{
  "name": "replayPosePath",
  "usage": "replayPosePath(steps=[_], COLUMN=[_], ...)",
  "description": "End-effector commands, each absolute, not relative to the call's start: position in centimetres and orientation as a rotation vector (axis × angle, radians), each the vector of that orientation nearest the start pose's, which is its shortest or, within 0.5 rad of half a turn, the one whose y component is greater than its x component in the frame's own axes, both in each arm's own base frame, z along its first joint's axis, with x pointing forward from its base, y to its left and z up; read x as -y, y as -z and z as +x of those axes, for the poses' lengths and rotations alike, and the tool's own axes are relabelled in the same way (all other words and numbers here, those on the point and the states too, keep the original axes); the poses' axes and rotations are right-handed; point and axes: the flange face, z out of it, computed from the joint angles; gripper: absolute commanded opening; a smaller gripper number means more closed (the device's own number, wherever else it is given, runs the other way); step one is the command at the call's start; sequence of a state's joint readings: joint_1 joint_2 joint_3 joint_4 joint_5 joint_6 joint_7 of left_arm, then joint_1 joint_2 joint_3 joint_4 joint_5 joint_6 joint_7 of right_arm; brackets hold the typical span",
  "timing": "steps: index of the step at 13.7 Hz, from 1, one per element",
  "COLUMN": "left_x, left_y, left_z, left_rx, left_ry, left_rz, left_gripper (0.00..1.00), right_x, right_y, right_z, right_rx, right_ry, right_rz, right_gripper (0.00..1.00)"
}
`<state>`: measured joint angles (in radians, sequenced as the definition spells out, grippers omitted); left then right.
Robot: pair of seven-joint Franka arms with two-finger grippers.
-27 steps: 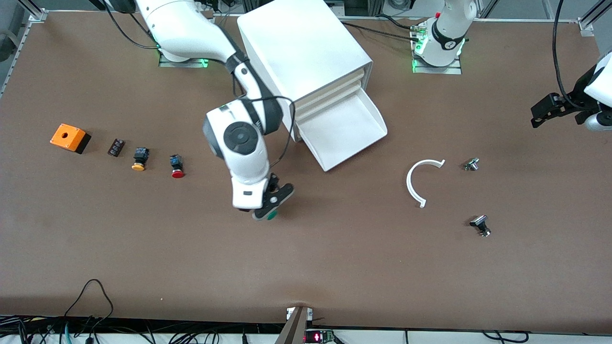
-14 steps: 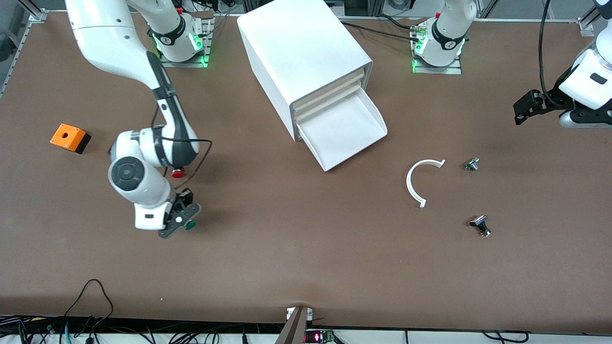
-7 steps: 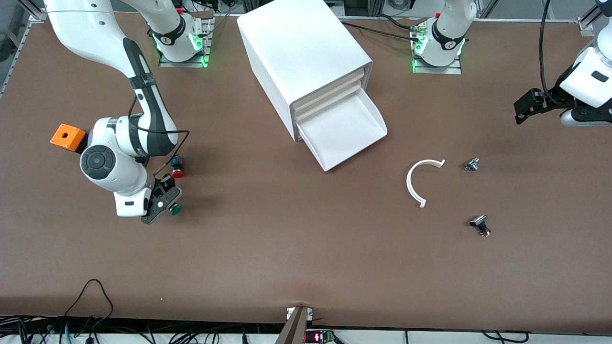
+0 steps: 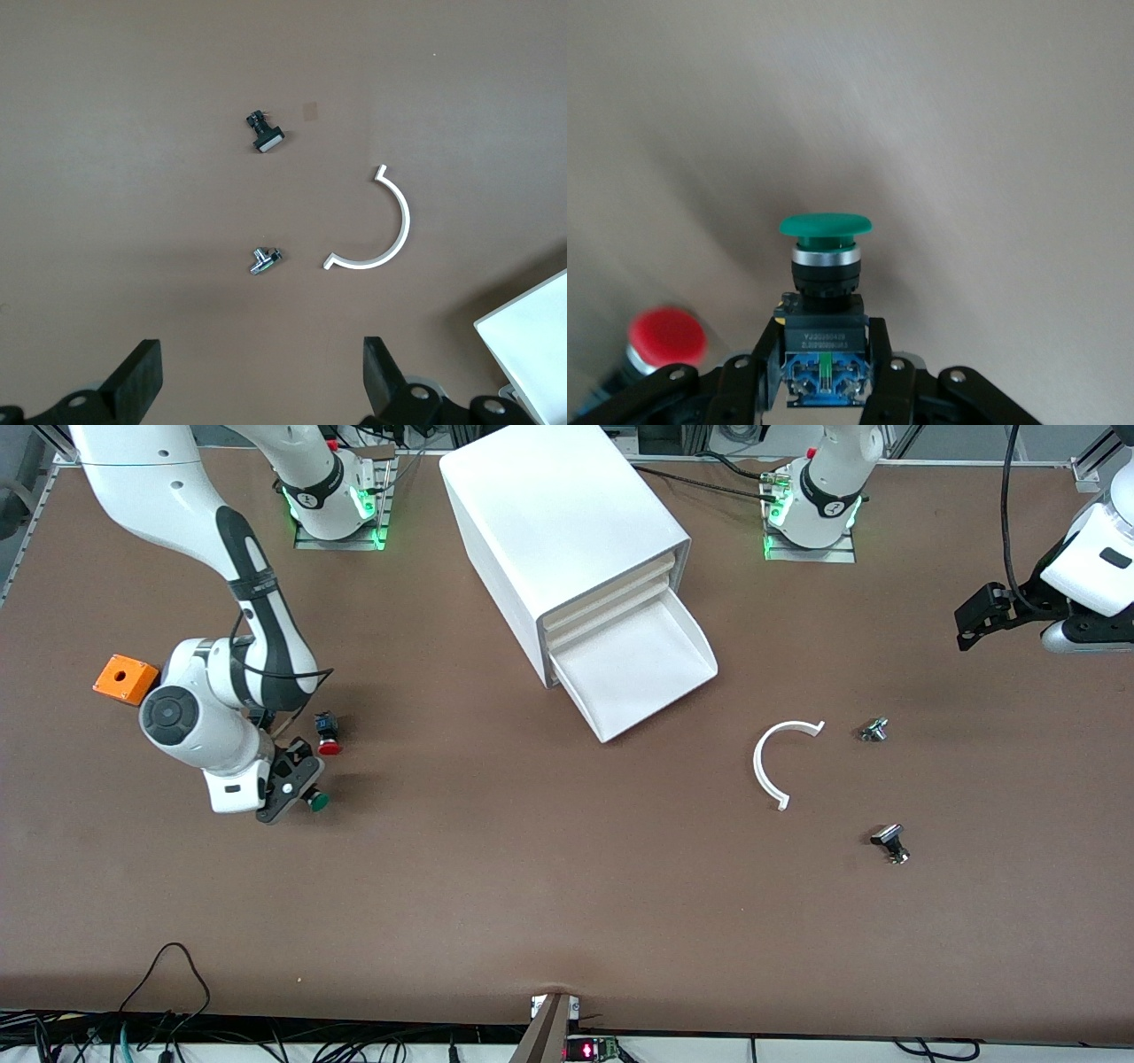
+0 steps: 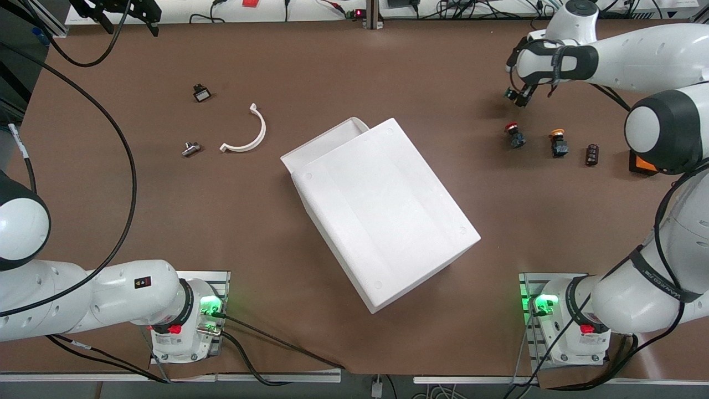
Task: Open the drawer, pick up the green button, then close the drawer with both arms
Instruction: 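Set the green button beside the red button and open the right gripper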
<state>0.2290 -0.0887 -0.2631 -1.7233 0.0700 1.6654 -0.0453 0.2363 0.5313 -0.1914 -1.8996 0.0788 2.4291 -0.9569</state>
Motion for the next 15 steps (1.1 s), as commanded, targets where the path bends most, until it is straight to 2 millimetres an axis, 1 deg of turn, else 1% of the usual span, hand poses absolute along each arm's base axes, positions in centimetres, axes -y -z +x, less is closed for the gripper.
replayPosePath(steps=[1, 2, 3, 5, 6, 8, 9, 10, 12, 13, 14, 15], left_x=[1.8, 1.8, 1.8, 1.7, 1.6, 1.7, 1.7, 1.6, 1.7, 1.6, 1.8, 2.2], left_y=[-61.3, -61.3, -61.3, -61.2, -61.2, -61.2, -61.1, -61.1, -61.1, -61.2, -61.3, -61.6], left_z=[52.9, 52.9, 52.9, 52.8, 52.8, 52.8, 52.8, 52.8, 52.8, 52.8, 52.8, 52.8], left_rx=[0.015, 0.015, 0.017, 0.020, 0.023, 0.018, 0.020, 0.021, 0.018, 0.018, 0.004, -0.006], left_ry=[0.034, 0.032, 0.032, 0.025, 0.020, 0.020, 0.018, 0.015, 0.016, 0.020, 0.024, 0.031], left_rz=[-3.035, -3.035, -3.035, -3.035, -3.035, -3.036, -3.035, -3.036, -3.034, -3.036, -3.033, -3.024], left_gripper=[1.00, 1.00, 1.00, 1.00, 1.00, 1.00, 1.00, 1.00, 1.00, 1.00, 1.00, 1.00], right_x=[-1.8, -1.9, -1.9, -1.9, -1.9, -2.4, -3.0, -3.6, -4.7, -5.3, -5.7, -5.9], right_y=[-22.0, -21.1, -20.3, -19.5, -19.4, -20.0, -21.4, -23.2, -27.4, -29.8, -31.8, -33.9], right_z=[62.8, 62.7, 62.6, 62.6, 62.6, 62.7, 63.1, 63.3, 64.2, 65.1, 65.8, 66.5], right_rx=[1.510, 1.506, 1.505, 1.511, 1.511, 1.513, 1.526, 1.534, 1.537, 1.546, 1.546, 1.550], right_ry=[0.002, -0.012, -0.020, -0.032, -0.034, -0.029, 0.006, 0.023, 0.036, 0.049, 0.039, 0.030], right_rz=[-2.784, -2.780, -2.780, -2.775, -2.774, -2.767, -2.763, -2.751, -2.729, -2.718, -2.707, -2.697], right_gripper=[0.26, 0.27, 0.36, 0.72, 1.00, 1.00, 1.00, 1.00, 1.00, 1.00, 1.00, 1.00])
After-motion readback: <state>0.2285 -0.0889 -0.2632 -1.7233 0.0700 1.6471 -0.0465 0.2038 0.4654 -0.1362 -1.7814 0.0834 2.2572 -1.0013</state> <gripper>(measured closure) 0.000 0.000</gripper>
